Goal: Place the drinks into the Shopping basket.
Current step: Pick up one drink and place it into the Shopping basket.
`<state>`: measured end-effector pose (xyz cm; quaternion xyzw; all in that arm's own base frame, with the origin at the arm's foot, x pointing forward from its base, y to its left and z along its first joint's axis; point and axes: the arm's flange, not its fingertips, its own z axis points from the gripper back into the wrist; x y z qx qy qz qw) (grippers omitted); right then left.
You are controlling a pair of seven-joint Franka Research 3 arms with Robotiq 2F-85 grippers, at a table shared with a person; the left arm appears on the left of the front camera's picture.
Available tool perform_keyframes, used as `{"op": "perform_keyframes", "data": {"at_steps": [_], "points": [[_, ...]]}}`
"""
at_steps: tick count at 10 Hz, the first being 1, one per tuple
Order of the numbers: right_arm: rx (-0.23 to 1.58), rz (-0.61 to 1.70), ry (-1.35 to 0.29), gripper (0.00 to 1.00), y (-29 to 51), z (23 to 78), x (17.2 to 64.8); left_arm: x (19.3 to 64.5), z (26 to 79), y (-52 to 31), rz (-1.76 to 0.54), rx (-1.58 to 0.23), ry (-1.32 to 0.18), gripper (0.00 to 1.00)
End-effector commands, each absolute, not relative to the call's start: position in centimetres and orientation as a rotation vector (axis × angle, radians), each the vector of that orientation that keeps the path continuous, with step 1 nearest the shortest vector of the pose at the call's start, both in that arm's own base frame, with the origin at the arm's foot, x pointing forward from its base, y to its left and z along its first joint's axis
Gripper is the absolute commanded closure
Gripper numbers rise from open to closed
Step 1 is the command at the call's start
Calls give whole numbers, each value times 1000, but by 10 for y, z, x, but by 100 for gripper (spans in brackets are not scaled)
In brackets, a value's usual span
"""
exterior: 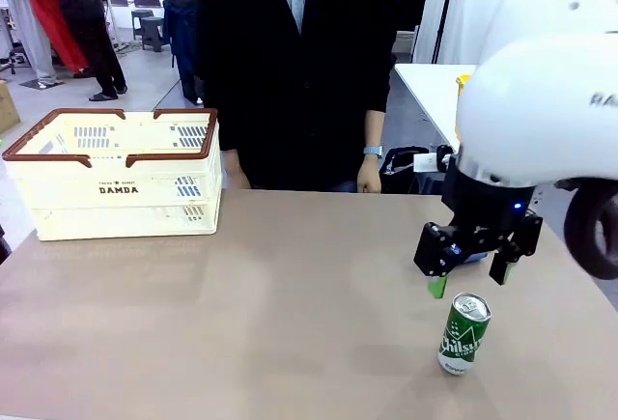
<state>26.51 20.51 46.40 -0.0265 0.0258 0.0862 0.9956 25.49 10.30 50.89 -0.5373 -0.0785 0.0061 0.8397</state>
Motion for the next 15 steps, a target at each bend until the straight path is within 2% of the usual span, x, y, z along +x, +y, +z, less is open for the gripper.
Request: {"op": "perform_keyframes", "data": {"at_steps": [1, 2, 3, 7, 9, 15], "points": [[-35, -7, -44, 0, 184, 472, 267, 254, 513, 102, 23, -1157, -163, 0], [-3, -22, -68, 0, 177, 481, 265, 254, 513, 102, 23, -1157, -163, 0], [-51, 93, 19, 0, 198, 465, 269, 254, 513, 102, 23, -1157, -163, 0], [-25, 70, 13, 0, 195, 467, 267, 254, 513, 102, 23, -1157, -163, 0], [-30, 72, 55, 0, 189, 438, 271, 254, 513, 102, 23, -1157, -163, 0], [-82, 25, 19, 0, 170, 367, 273, 254, 513, 102, 23, -1157, -163, 0]]}}
